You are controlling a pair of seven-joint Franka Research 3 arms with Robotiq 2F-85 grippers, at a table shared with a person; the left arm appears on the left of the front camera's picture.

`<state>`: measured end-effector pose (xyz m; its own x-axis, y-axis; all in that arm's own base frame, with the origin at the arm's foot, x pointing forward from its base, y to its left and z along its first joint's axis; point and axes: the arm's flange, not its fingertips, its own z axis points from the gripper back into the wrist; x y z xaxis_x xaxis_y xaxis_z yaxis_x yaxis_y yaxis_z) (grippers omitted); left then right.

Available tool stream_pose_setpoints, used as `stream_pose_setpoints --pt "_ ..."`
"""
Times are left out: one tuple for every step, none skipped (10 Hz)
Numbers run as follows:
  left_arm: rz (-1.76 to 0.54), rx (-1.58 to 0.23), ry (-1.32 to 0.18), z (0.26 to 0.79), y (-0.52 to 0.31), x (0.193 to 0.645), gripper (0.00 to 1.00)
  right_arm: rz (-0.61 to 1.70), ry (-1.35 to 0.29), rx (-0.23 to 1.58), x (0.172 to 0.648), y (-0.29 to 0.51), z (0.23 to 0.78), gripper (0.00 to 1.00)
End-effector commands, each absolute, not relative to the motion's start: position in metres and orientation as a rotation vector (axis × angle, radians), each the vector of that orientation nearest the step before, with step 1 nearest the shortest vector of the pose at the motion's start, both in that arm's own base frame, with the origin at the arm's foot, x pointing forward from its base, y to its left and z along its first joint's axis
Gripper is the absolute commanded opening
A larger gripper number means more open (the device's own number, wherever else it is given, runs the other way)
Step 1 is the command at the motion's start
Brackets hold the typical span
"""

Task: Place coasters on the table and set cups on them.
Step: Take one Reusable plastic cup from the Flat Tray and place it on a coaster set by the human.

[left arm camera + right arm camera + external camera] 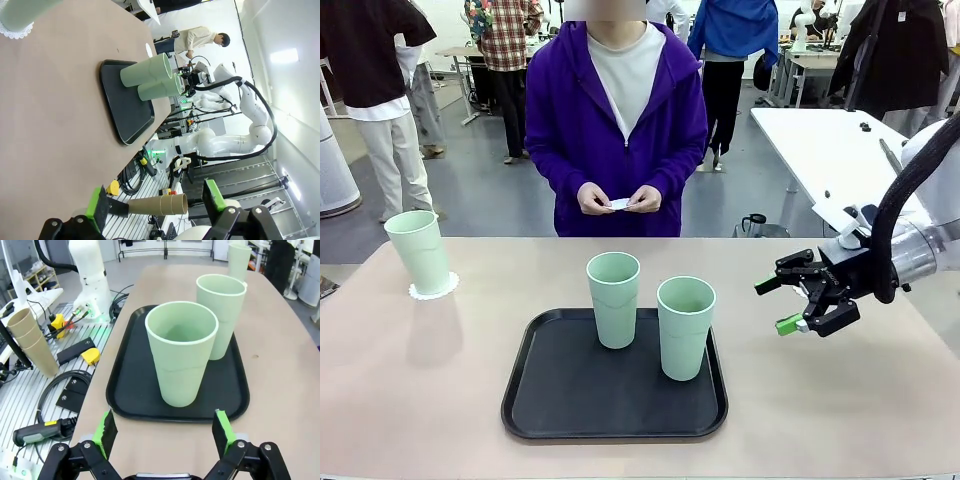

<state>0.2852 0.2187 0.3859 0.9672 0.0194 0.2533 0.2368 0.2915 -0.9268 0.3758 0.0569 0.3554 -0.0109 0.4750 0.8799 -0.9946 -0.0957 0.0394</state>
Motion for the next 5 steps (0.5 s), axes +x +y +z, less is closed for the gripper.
stream_pose_setpoints --pt "-0.152 -1.28 -0.248 0.387 0.22 0.284 1.0 1.461 -0.795 0.921 0.374 0.057 0.361 1.0" --pt "-0.152 -1.28 -0.248 0.387 0.22 0.284 1.0 1.461 -0.795 0.921 0.374 0.057 0.361 1.0" --pt "-0.152 -1.28 -0.248 0.387 0.22 0.284 1.0 1.468 -0.782 0.914 0.375 0.056 0.358 1.0" --pt "-0.152 -1.28 -0.248 0.387 0.22 0.284 1.0 1.439 -0.864 0.954 0.382 0.058 0.348 1.0" --pt "-0.152 -1.28 -0.248 0.387 0.22 0.284 1.0 1.385 -0.916 1.012 0.391 0.059 0.331 1.0"
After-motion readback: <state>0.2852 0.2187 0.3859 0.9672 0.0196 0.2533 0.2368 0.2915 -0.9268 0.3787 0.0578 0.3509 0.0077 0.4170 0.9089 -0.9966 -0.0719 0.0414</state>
